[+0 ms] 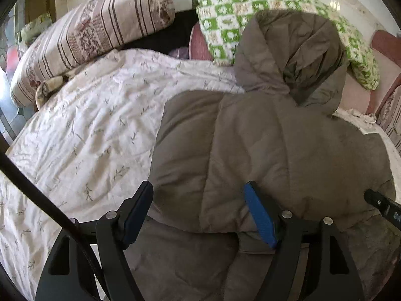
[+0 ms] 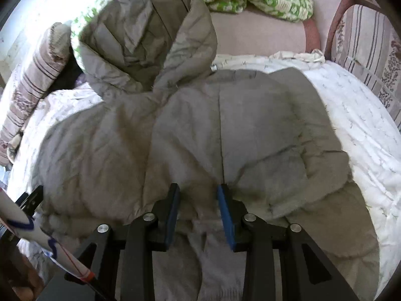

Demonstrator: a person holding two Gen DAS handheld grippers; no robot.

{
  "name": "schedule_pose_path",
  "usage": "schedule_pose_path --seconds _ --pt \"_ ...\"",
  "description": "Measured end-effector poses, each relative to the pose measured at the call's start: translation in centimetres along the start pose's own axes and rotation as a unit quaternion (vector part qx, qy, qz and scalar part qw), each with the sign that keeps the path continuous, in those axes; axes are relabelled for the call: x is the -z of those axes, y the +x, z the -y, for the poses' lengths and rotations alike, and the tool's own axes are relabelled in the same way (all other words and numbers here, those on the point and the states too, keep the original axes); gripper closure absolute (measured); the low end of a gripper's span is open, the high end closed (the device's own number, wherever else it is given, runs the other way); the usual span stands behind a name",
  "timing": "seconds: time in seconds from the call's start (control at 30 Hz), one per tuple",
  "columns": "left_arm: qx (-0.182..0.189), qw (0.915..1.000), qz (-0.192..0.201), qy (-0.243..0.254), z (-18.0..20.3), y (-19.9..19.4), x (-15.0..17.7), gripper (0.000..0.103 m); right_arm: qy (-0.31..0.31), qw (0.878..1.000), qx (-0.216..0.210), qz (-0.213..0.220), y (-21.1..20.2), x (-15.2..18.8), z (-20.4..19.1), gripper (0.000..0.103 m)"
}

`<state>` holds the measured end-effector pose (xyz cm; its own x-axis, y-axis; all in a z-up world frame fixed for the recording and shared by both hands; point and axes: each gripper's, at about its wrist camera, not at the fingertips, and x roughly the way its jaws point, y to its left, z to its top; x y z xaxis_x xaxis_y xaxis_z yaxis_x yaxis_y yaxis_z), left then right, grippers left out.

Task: Fold large clothes

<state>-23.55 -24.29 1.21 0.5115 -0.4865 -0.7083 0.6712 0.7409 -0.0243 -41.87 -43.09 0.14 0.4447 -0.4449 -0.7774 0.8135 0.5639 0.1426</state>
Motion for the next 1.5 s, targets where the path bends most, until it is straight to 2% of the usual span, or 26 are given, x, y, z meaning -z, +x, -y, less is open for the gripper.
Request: schedule_pose_path --seconds 0.07,0.23,0.47,0.7,0.97,1.5 --pt "0.007 0.9998 0.018 -0.006 0.5 -1.1 0.1 0.028 -0.01 1.0 -0.009 0.006 -1.7 1.2 -0.3 0.062" --pt "0.008 0.9991 0.041 0.011 2.8 -3.1 0.9 0.028 -0.031 0.999 -0.011 0.012 -4.6 4.4 -1.0 0.059" --pt "0.028 0.9989 0.021 0.032 5.3 -3.4 2.8 0.028 -0.047 0.999 0.015 0.004 -5.2 7.4 -0.5 0.058" --pt "0.034 0.9978 0.014 0.055 6.9 -2.9 3.8 0.028 -0.039 0.999 0.023 -0.009 -3.5 8.5 0.3 0.058" --pt "0.038 0.9982 -0.004 0.047 6.9 -1.9 3.9 0.028 -0.05 0.998 0.035 -0.009 -2.2 9.6 0.1 0.051" --pt "0.038 0.998 -0.012 0.049 7.0 -1.6 4.1 0.028 -0.057 0.998 0.033 -0.005 -1.6 10.0 0.0 0.039"
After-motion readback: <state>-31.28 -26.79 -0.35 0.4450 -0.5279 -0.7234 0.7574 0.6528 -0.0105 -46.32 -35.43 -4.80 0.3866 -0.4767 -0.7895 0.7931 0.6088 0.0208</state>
